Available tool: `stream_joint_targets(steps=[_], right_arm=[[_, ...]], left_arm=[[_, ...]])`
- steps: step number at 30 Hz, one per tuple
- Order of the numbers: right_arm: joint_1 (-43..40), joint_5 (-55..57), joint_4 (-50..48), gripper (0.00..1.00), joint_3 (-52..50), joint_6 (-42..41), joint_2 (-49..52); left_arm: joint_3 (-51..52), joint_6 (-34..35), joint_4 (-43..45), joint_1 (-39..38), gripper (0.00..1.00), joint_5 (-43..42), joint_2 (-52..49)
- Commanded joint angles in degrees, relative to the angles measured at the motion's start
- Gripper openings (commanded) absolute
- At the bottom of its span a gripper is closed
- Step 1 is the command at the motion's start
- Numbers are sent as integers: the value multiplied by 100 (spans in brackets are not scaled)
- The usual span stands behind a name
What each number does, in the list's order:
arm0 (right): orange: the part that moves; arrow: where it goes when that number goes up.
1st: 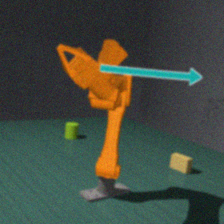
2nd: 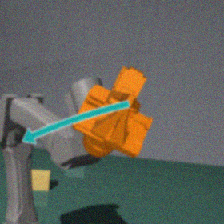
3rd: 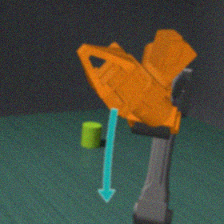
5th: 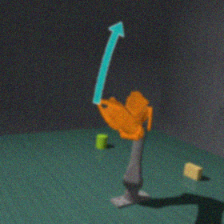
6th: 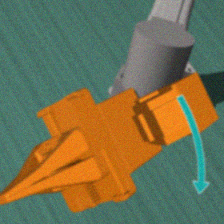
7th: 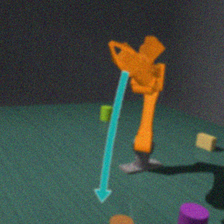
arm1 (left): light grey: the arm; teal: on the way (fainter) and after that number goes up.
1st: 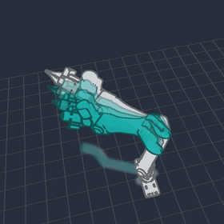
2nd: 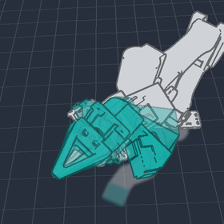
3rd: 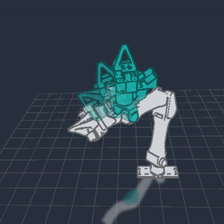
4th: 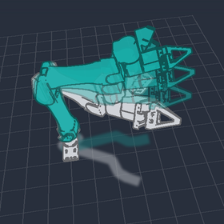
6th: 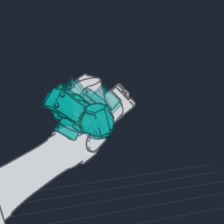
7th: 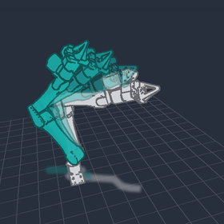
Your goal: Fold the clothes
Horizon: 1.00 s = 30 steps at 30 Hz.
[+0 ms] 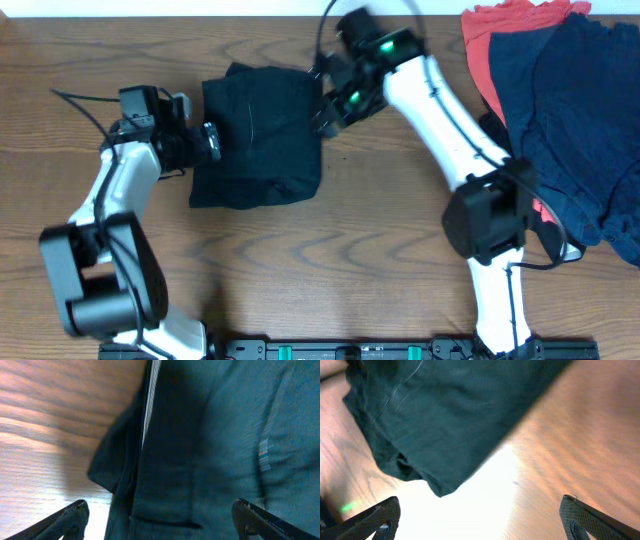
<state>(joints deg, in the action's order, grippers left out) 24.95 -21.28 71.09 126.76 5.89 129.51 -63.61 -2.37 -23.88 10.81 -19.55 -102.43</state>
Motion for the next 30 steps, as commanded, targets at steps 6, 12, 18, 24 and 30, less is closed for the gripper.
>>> stream_joint_targets(steps=[6,12,18,24,30], right_arm=[[-527,52,247,99,181,153,-201],[-592,59,223,99,181,264,-201],[-592,205,201,99,181,299,-201],[-592,352,197,99,181,299,-201],[-592,501,195,99,181,297,-201]], left_arm=[[-238,-866,562,-2,92,291,-369],[-238,-905,1097,-28,89,339,-656],[-236,-922,1095,-92,86,330,-962],[-238,-920,1071,-260,72,330,-977],[-236,-920,813,-518,23,157,-977]])
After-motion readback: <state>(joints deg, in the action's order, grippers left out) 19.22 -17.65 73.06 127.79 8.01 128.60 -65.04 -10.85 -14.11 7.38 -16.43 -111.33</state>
